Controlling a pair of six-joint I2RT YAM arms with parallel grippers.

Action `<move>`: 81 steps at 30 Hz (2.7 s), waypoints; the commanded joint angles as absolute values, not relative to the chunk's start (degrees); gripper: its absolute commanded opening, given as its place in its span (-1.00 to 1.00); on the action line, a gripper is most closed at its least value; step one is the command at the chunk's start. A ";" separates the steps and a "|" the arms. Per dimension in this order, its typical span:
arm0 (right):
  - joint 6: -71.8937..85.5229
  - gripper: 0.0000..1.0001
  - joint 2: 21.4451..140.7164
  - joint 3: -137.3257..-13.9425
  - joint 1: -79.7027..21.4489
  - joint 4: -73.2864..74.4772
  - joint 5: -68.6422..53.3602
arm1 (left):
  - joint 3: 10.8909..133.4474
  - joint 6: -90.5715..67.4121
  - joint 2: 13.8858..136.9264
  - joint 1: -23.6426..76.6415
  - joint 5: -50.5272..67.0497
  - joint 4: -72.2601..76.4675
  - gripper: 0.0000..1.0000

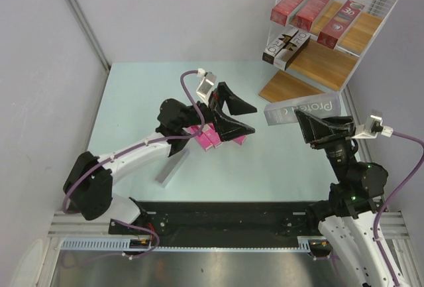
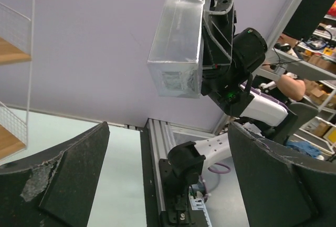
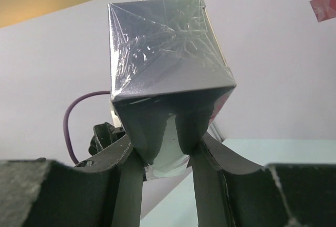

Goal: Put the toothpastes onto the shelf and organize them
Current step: Pick up the toothpaste from the center of the board, then place the toothpaste on the shelf.

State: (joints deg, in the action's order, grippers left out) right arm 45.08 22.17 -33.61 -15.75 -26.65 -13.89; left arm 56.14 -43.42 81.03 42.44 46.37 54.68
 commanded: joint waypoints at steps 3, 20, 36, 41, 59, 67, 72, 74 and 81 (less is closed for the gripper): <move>47.20 -0.42 22.68 -34.63 -15.82 -33.49 -13.97 | 59.85 -49.74 84.55 43.68 48.16 65.21 0.99; 47.55 -0.44 23.11 -34.63 -15.82 -32.52 -14.94 | 69.95 -50.29 91.41 46.76 48.17 61.37 0.73; 47.02 -0.27 23.91 -34.72 -15.82 -31.20 -14.50 | 73.30 -47.46 92.73 48.25 47.37 57.21 -0.48; 46.41 0.30 23.03 -34.72 -15.82 -28.83 -12.13 | 72.86 -48.25 92.81 48.16 46.94 58.18 -0.58; 45.09 0.99 23.20 -38.84 -15.73 10.36 16.77 | 59.25 -54.05 91.84 42.89 29.98 55.46 -1.00; 43.42 0.99 22.50 -39.81 -15.64 20.30 28.56 | 52.91 -61.95 96.06 42.98 22.15 56.25 -1.00; 42.54 1.00 23.29 -40.17 -15.64 21.27 28.04 | 53.61 -62.75 98.43 43.07 22.67 57.39 -1.00; 42.37 0.99 23.29 -40.25 -15.64 21.27 27.77 | 54.31 -62.58 99.14 43.15 22.85 56.78 -1.00; 41.14 0.99 23.55 -40.34 -15.47 21.01 25.93 | 60.28 -62.66 103.35 43.33 23.29 55.55 -1.00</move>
State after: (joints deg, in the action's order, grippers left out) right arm 42.59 23.24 -37.78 -15.68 21.63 25.23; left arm 54.43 -61.30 101.41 43.00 23.64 51.46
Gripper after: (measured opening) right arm 0.994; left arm 0.458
